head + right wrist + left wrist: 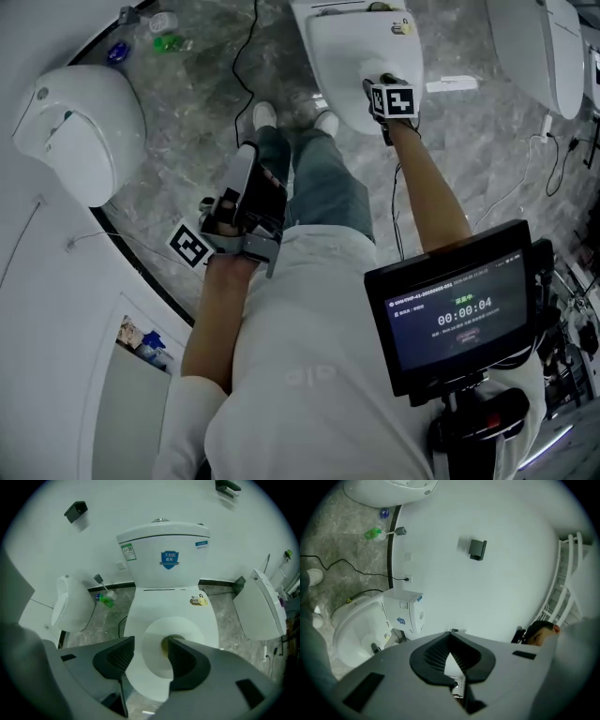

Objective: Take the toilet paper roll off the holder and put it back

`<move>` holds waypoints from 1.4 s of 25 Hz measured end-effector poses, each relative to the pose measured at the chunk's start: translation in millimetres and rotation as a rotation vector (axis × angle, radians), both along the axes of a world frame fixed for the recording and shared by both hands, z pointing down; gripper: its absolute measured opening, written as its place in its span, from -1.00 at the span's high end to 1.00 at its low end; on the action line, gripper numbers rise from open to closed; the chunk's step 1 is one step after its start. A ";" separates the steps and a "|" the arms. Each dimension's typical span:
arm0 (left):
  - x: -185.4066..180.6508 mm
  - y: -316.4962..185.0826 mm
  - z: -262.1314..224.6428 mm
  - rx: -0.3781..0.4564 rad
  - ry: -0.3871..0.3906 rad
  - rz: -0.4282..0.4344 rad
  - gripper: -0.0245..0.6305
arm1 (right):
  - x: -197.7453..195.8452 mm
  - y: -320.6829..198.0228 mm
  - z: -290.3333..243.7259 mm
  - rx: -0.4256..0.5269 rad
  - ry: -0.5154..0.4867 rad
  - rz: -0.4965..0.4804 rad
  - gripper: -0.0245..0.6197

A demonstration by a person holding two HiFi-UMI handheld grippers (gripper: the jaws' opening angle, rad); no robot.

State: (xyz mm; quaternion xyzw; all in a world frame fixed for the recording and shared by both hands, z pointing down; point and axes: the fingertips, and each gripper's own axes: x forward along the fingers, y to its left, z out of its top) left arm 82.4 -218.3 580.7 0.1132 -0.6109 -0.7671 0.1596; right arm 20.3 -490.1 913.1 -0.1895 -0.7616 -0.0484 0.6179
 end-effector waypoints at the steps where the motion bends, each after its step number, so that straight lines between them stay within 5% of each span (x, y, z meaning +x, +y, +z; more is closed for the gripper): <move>1: 1.9 -0.5 0.0 -0.005 0.000 -0.002 0.91 | 2.9 -1.5 3.4 0.008 0.015 -0.002 0.21; 5: 3.4 2.0 -3.3 -0.015 -0.002 -0.021 0.91 | 8.9 -3.8 14.1 0.036 0.061 -0.004 0.16; 12: 2.0 2.9 -7.3 -0.025 0.004 -0.043 0.91 | 4.8 -15.7 25.3 0.219 0.082 -0.072 0.17; 19: 2.1 4.2 -6.1 -0.021 0.000 -0.054 0.91 | 4.2 -20.1 23.4 0.193 0.090 -0.056 0.33; 28: -15.0 14.1 -8.7 -0.002 -0.039 -0.070 0.91 | -28.0 13.7 -30.3 -0.101 -0.032 0.086 0.38; 35: -30.6 -9.6 -102.1 0.000 -0.186 -0.052 0.91 | -76.2 45.4 -239.3 -0.450 -0.272 0.139 0.38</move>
